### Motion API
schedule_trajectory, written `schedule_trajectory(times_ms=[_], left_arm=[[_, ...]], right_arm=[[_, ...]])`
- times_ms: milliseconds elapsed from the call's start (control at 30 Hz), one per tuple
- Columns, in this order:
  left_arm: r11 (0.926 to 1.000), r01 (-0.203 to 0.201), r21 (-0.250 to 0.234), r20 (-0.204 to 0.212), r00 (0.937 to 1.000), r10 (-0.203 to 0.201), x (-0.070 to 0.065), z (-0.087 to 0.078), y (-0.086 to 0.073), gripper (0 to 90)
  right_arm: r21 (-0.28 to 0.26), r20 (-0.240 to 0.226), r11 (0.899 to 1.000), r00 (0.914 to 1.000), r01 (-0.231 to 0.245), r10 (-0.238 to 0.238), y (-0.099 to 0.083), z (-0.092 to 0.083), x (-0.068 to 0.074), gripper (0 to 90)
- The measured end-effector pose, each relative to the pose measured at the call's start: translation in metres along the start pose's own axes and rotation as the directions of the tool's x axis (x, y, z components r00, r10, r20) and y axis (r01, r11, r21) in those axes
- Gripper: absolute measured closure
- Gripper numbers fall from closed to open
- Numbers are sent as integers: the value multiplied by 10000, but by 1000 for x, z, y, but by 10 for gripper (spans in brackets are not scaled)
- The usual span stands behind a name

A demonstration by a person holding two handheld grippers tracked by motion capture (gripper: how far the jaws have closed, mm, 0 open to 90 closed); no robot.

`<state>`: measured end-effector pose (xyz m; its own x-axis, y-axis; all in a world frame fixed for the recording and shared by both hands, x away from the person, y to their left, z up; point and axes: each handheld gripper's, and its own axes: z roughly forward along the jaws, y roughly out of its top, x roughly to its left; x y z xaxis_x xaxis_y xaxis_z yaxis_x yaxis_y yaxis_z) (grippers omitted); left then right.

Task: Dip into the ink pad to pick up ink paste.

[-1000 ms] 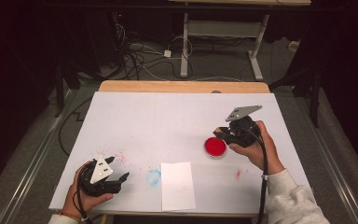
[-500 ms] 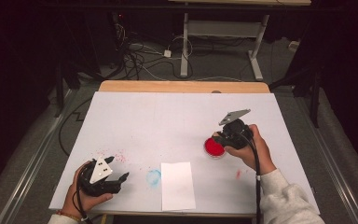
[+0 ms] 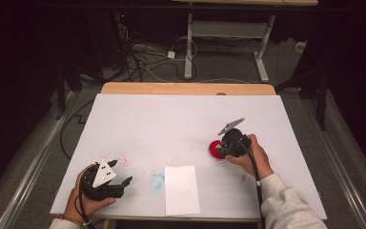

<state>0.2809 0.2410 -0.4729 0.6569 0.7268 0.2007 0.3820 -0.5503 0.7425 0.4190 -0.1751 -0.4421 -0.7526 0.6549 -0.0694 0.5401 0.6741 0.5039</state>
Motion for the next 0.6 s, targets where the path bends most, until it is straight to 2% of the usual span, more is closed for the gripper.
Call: schedule_trajectory(times_ms=[100,433,600], left_arm=[[10000,15,14,-37,10000,-15,0,0,0,234],[9999,-49,88,-48,10000,49,-1,1,1,234],[10000,-27,54,-51,10000,28,-1,1,1,235]], right_arm=[[-33,-93,10000,10000,2,-2,0,1,-1,755],[100,142,9997,9997,216,-217,0,2,3,757],[47,-236,10000,9997,-73,74,-2,2,-3,758]])
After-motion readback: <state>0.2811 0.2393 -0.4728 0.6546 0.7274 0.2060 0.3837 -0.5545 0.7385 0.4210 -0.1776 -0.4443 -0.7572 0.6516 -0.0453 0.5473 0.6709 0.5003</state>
